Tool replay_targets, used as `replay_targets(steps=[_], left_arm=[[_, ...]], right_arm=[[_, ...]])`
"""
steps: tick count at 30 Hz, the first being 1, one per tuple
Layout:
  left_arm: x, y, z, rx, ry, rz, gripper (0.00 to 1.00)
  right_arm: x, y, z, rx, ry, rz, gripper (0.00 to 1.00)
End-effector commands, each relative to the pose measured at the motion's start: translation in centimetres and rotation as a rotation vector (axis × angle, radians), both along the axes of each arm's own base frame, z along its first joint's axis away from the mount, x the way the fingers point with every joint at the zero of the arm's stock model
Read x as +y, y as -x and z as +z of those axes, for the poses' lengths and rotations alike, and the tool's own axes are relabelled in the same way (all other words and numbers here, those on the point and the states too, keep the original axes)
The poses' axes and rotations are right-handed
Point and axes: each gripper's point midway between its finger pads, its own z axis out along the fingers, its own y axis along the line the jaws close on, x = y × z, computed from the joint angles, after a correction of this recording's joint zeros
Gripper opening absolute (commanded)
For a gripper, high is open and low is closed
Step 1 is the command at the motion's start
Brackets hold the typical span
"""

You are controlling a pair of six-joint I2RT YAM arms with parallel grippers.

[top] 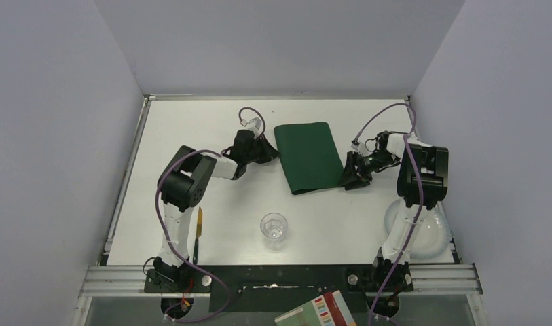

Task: Set the dinner table for one person
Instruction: Adjust the napkin at the center of the board.

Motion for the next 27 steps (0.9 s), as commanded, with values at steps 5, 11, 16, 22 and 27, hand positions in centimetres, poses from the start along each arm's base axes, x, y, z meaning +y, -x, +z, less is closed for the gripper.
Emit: replay_targets(steps=[5,11,16,22,27], left_arm=[[0.9,1.2,-1.8,0.044,-0.06,-0.013,0.0],[0.9,1.2,-2.0,0.049,-0.059,-0.012,0.0],[0.9,1.3,-1.7,0.045,-0.061,-0.015,0.0],[3.5,0.2,3.2,-0.045,-0.107,0.032,0.0],[5.2,-0.7,7.4,-0.106,-0.091,0.049,0.02]], right_arm=[[-7.0,-1.6,-6.7,-0.147,0.396,0.101,0.51],[-8.1,-1.1,-5.5,-0.145,0.442,0.115,0.53],[-8.3,-0.7,-4.6,-0.15,0.454,0.119,0.55],[-9.5,-1.0,-5.5,-0.143,0.484,0.115,0.55],[-9.1,-1.5,-6.8,-0.127,0.452,0.106,0.55]])
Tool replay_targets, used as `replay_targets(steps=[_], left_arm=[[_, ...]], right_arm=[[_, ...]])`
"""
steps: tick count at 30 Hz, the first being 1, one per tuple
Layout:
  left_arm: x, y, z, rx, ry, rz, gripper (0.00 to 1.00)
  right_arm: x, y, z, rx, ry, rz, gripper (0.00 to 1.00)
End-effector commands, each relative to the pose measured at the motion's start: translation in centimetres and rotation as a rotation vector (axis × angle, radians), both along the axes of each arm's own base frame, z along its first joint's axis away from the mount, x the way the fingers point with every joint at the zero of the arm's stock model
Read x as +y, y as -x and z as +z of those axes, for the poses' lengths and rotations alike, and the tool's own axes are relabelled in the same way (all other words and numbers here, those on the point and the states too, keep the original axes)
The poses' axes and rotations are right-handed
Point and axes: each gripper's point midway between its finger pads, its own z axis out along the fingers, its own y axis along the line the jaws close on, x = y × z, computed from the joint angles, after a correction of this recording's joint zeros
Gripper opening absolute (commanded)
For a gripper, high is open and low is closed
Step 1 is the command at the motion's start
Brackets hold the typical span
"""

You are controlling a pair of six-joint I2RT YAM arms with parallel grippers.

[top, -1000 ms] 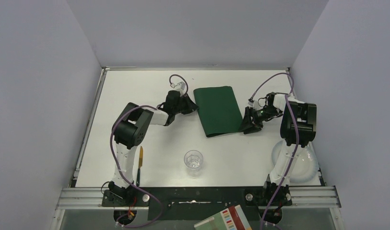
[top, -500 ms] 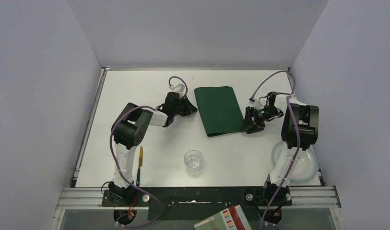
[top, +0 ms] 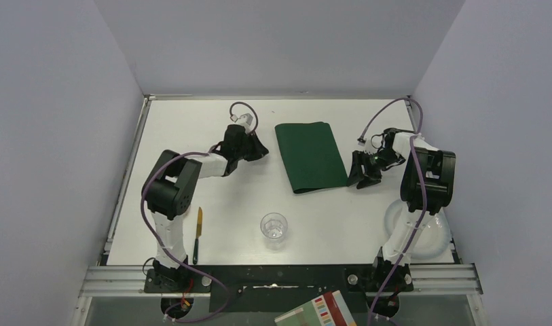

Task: Set the dinner table for one person
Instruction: Adjust the napkin at the center of the board, then move the napkin to the center of the board.

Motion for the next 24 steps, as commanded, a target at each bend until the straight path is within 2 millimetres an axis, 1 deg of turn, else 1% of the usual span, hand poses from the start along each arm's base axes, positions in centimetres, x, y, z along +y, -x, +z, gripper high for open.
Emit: replay_targets(steps=[1,3,5,7,8,10,11,12,13,14,17,20,24], left_arm=[[1.3,-1.7,6.6,-0.132,0.031,0.002,0.07],[0.7,-1.6,6.9,-0.141,0.064,-0.014,0.16],[-0.4,-1.4,7.1,-0.134,0.12,-0.039,0.26],[-1.8,-1.2,7.0,-0.131,0.16,-0.071,0.29],[-2.5,-1.1,6.9,-0.133,0.172,-0.089,0.26],[-4.2,-1.0,6.6,-0.136,0.18,-0.126,0.04],[-5.0,-1.1,6.5,-0.137,0.182,-0.142,0.0],[-5.8,-1.3,6.6,-0.143,0.182,-0.16,0.0],[-6.6,-1.3,6.1,-0.138,0.174,-0.177,0.0],[-7.3,-1.2,6.2,-0.144,0.167,-0.194,0.0],[-8.7,-1.1,5.5,-0.146,0.143,-0.227,0.0],[-8.9,-1.3,4.9,-0.139,0.131,-0.223,0.0],[-8.6,-1.6,3.5,-0.12,0.104,-0.206,0.0]], right_arm=[[-5.4,-1.5,-6.9,-0.036,0.264,0.06,0.55],[-5.4,-1.6,-7.2,-0.03,0.261,0.06,0.54],[-5.4,-1.6,-7.4,-0.029,0.259,0.06,0.54],[-5.3,-1.6,-7.6,-0.029,0.258,0.06,0.54],[-5.3,-1.6,-7.6,-0.03,0.258,0.06,0.54],[-5.3,-1.5,-7.8,-0.03,0.258,0.059,0.54],[-5.3,-1.4,-7.8,-0.029,0.258,0.058,0.54],[-5.3,-1.5,-7.8,-0.033,0.257,0.054,0.53],[-5.3,-1.5,-7.8,-0.036,0.255,0.052,0.53],[-5.2,-1.5,-7.8,-0.037,0.254,0.052,0.53],[-5.2,-1.5,-7.8,-0.037,0.251,0.051,0.53],[-5.1,-1.4,-7.7,-0.036,0.249,0.051,0.53],[-5.0,-1.4,-7.7,-0.036,0.244,0.05,0.53]])
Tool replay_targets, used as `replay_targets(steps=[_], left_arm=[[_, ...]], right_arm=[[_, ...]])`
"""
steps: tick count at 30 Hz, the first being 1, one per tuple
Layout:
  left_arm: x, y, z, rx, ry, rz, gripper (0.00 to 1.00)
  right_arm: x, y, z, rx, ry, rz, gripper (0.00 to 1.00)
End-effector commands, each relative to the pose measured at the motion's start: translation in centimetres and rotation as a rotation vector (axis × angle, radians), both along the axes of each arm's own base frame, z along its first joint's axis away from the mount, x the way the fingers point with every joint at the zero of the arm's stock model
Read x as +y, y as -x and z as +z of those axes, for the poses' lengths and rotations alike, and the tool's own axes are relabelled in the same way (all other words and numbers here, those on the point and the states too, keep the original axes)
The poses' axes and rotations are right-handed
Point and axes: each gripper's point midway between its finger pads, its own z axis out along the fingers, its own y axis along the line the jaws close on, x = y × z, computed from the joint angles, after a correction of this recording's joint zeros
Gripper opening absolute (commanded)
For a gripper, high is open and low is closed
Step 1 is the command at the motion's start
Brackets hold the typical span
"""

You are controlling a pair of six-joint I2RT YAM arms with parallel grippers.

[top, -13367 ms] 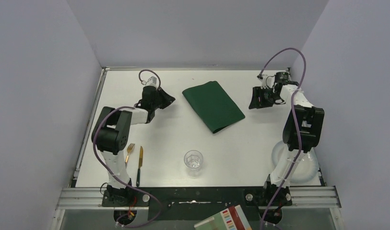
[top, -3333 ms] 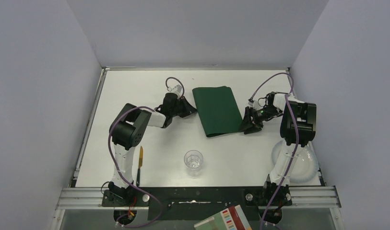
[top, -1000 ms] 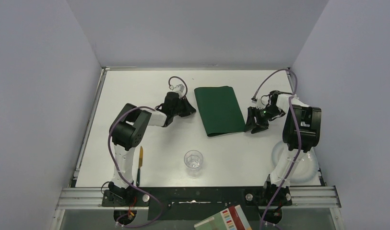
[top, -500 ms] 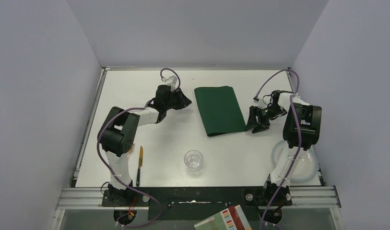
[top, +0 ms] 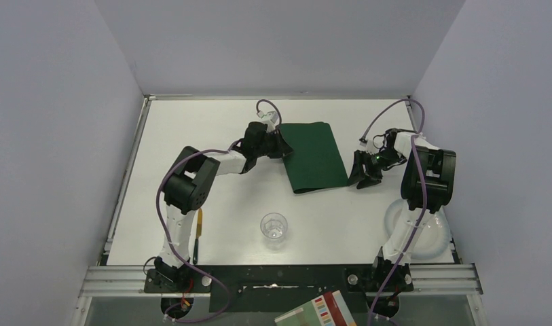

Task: Set the dinner table for one person
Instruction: Move the napkin to the center of the board.

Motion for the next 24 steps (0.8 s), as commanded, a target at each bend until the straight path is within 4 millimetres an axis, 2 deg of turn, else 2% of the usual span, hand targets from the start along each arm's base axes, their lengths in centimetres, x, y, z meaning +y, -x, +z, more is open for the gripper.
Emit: replay_targets(steps=[1,7,11,24], left_arm=[[0.0,-1.4,0.4,-0.034,-0.006,0.006,0.0],[1.4,-0.4,-3.2,0.035,-0.067,0.041,0.0],[2.2,0.7,-5.1,0.08,-0.082,0.051,0.0],[2.4,1.3,-6.6,0.109,-0.086,0.054,0.0]], right_arm=[[-5.0,-1.3,-7.7,-0.07,0.279,0.079,0.53],[-5.0,-1.4,-7.6,-0.07,0.276,0.075,0.53],[-4.7,-1.6,-7.7,-0.068,0.265,0.07,0.6],[-3.8,-2.3,-8.0,-0.052,0.257,0.061,0.59]])
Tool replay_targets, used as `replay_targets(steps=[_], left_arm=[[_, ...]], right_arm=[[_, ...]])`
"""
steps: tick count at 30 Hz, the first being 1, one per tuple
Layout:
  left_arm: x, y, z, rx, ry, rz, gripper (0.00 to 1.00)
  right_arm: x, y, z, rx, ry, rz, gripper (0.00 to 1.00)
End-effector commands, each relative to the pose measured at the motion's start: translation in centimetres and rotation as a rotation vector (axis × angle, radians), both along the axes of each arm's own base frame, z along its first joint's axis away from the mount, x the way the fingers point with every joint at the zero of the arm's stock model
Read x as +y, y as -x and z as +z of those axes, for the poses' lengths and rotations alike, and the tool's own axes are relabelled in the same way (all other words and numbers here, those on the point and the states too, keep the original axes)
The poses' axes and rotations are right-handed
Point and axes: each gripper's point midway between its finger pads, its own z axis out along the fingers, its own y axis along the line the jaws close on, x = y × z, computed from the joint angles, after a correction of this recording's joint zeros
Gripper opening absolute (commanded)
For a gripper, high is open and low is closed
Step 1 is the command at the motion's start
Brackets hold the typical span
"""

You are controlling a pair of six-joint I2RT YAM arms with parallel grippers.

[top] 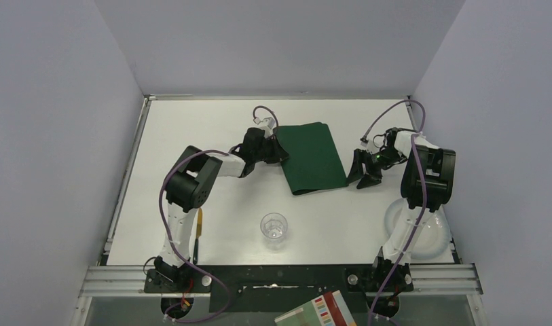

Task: Set the dinner table for one person
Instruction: Move the napkin to the center of the board.

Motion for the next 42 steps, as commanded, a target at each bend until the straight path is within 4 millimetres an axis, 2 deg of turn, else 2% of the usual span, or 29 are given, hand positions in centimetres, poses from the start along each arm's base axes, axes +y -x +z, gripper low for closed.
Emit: replay_targets(steps=[1,12,19,26,34,37,42], left_arm=[[1.0,1.2,-3.3,0.072,-0.044,0.007,0.0],[0.9,1.2,-2.8,0.064,-0.031,0.006,0.0],[1.0,1.2,-2.4,0.054,-0.033,0.007,0.0],[1.1,1.3,-2.3,0.05,-0.036,0.009,0.0],[1.1,1.3,-2.5,0.058,-0.034,0.011,0.0],[1.1,1.3,-2.5,0.057,-0.036,0.012,0.0],[1.1,1.4,-2.7,0.062,-0.034,0.011,0.0]], right_arm=[[-4.0,-2.0,-8.2,-0.077,0.27,0.108,0.59],[-1.4,-2.3,-7.5,-0.084,0.288,0.155,0.58],[-0.6,-2.6,-7.6,-0.084,0.285,0.163,0.56],[-0.1,-2.8,-7.7,-0.091,0.283,0.164,0.46],[0.1,-3.2,-7.5,-0.104,0.279,0.159,0.45],[0.0,-3.7,-6.9,-0.128,0.29,0.156,0.42],[-0.4,-5.5,-4.5,-0.202,0.319,0.138,0.33]])
